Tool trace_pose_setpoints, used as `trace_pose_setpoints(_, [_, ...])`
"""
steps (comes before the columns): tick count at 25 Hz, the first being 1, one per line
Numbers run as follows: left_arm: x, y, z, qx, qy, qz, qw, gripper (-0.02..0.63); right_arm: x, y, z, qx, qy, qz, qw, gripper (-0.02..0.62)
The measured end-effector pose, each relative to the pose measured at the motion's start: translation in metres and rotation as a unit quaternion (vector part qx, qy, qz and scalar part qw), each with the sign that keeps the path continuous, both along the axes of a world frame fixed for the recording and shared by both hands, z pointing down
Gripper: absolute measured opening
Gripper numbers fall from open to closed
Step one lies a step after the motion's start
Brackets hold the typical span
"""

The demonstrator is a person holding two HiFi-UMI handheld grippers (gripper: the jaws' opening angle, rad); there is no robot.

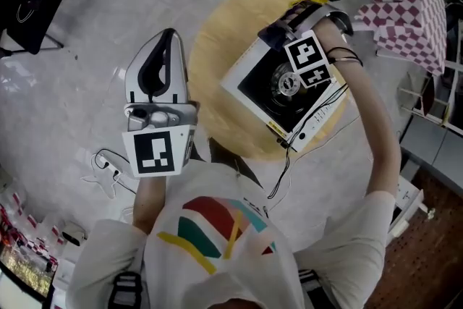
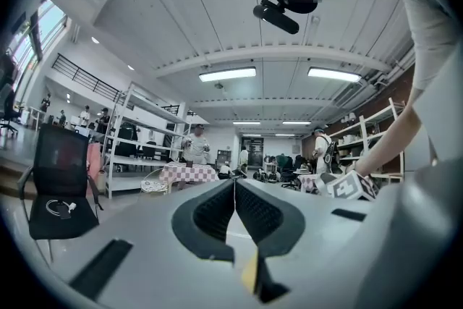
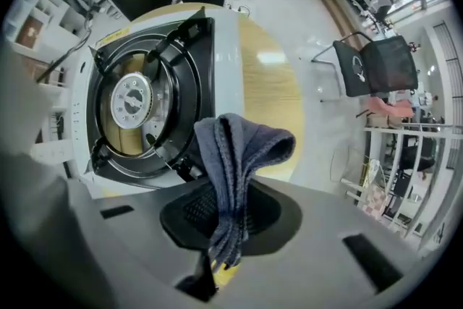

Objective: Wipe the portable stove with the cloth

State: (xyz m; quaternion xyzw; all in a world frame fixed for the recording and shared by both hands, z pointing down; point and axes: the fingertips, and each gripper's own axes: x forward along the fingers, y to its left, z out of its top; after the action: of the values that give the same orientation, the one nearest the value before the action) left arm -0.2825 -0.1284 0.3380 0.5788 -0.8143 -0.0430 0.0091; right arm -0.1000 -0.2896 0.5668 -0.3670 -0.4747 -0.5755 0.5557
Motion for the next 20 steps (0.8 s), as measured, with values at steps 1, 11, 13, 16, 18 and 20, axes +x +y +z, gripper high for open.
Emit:
trace_pose_setpoints(1, [0.000, 0.001, 0.000, 0.002, 0.001, 0.001, 1.0000, 0.006, 0.000, 0.004, 0.001, 0.001, 0.008, -0.009, 1.000, 0.032])
trace_pose_setpoints(11, [0.001, 0.022, 0.013, -0.019, 0.005, 0.007, 0.9998, 0.006, -0.009, 0.064, 0.001, -0.026, 0.007, -0.054, 0.998, 0.032])
trace_pose_setpoints(13, [0.001, 0.025, 0.012, -0.016, 0.005, 0.005, 0.9998, 0.006, -0.010, 0.078, 0.001, -0.032, 0.004, -0.061, 0.998, 0.032])
trace_pose_setpoints(16, [0.005, 0.032, 0.009, -0.012, 0.004, 0.001, 0.9999, 0.006, -0.010, 0.100, 0.002, -0.047, -0.002, -0.067, 0.997, 0.032])
trace_pose_setpoints(18, [0.006, 0.038, 0.008, -0.009, 0.005, -0.002, 0.9999, 0.006, -0.012, 0.113, 0.002, -0.055, -0.006, -0.070, 0.996, 0.032])
trace_pose_setpoints(20, [0.006, 0.045, 0.008, -0.006, 0.006, -0.006, 0.9999, 0.006, -0.015, 0.126, 0.002, -0.061, -0.009, -0.073, 0.995, 0.032])
